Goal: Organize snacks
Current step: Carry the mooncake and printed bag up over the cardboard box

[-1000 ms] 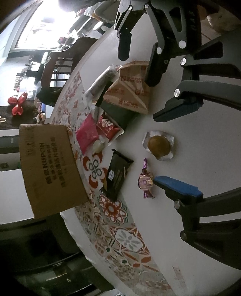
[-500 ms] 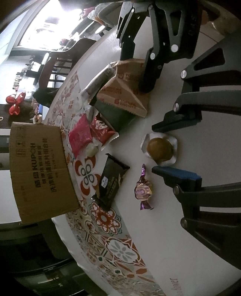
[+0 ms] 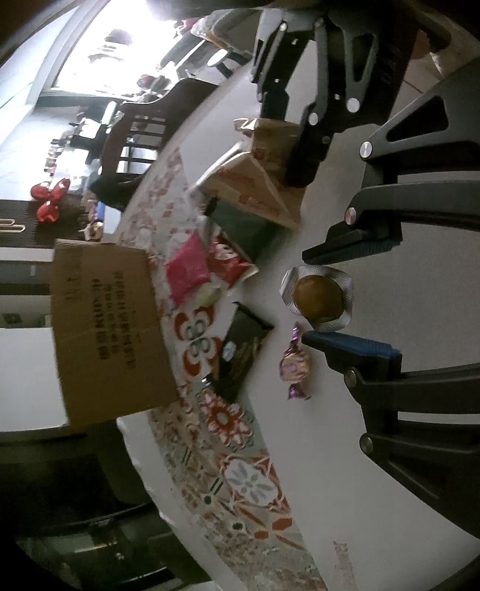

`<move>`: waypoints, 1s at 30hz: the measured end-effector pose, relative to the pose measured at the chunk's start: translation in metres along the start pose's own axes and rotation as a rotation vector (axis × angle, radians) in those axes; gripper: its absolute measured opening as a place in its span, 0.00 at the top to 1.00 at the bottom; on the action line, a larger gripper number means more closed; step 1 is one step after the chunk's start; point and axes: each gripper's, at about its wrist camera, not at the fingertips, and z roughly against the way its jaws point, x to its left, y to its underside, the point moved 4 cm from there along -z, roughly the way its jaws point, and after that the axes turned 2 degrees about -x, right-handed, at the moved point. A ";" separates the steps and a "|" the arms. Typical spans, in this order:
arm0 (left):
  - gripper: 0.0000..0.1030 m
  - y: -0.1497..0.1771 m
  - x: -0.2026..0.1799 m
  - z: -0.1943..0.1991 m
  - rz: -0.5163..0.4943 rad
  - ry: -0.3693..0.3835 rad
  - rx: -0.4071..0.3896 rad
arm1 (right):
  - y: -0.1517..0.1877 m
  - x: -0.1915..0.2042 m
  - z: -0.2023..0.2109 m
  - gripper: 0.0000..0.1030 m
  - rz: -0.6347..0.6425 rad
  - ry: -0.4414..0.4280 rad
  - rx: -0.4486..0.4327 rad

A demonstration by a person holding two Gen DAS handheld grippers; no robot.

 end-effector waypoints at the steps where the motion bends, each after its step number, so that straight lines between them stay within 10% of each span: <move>1: 0.65 -0.003 0.000 0.003 0.002 -0.004 -0.008 | -0.002 0.001 0.003 0.56 0.002 0.000 -0.009; 30: 0.65 -0.150 0.024 0.066 -0.014 -0.113 -0.366 | -0.137 -0.009 0.066 0.56 0.017 0.032 -0.379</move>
